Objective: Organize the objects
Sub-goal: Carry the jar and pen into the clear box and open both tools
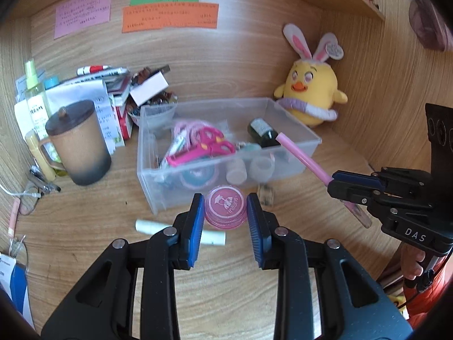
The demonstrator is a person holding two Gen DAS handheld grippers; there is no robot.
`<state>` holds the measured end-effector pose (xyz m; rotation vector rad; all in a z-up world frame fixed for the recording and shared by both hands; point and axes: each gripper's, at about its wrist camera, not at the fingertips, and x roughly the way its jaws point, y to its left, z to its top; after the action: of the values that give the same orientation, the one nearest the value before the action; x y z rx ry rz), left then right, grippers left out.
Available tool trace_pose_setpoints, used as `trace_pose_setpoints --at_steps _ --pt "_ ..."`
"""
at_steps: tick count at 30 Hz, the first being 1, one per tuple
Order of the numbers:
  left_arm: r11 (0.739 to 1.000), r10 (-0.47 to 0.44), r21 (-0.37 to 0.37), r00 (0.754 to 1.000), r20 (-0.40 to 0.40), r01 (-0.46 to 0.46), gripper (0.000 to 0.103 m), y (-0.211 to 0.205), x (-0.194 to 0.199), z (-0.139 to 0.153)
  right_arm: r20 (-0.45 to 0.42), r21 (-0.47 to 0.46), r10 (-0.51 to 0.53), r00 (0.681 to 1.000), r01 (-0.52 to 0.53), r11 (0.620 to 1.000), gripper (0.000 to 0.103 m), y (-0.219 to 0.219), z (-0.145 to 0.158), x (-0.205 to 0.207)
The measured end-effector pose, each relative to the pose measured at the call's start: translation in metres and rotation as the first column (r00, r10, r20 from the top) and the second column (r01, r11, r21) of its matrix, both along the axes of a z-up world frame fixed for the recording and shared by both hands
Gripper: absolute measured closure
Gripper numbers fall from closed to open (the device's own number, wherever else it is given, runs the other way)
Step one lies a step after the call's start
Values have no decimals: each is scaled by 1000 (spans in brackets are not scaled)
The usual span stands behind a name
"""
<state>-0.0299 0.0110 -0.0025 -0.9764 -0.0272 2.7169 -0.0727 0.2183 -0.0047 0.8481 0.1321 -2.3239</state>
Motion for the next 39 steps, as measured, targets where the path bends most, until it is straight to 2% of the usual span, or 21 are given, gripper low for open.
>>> trace_pose_setpoints --at_steps 5,10,16,28,33,39 --pt "1000 17 0 999 -36 -17 73 -3 -15 14 -54 -17 -33 998 32 999 91 -2 21 -17" --pt "999 35 7 999 -1 -35 73 -4 -38 12 -93 -28 -54 994 51 998 91 -6 34 -38" --pt "999 39 17 999 34 -40 73 -5 -64 10 -105 -10 -65 992 65 998 91 -16 37 -68" --pt "1000 -3 16 995 96 1 73 10 -104 -1 -19 99 -52 998 53 994 91 -49 0 -123" --pt "999 -29 28 991 129 25 73 16 -112 -9 43 94 -44 998 39 995 91 -48 -15 -132" --pt "999 -36 44 989 146 30 73 18 -117 -13 64 117 -52 997 44 992 91 -48 -21 -137"
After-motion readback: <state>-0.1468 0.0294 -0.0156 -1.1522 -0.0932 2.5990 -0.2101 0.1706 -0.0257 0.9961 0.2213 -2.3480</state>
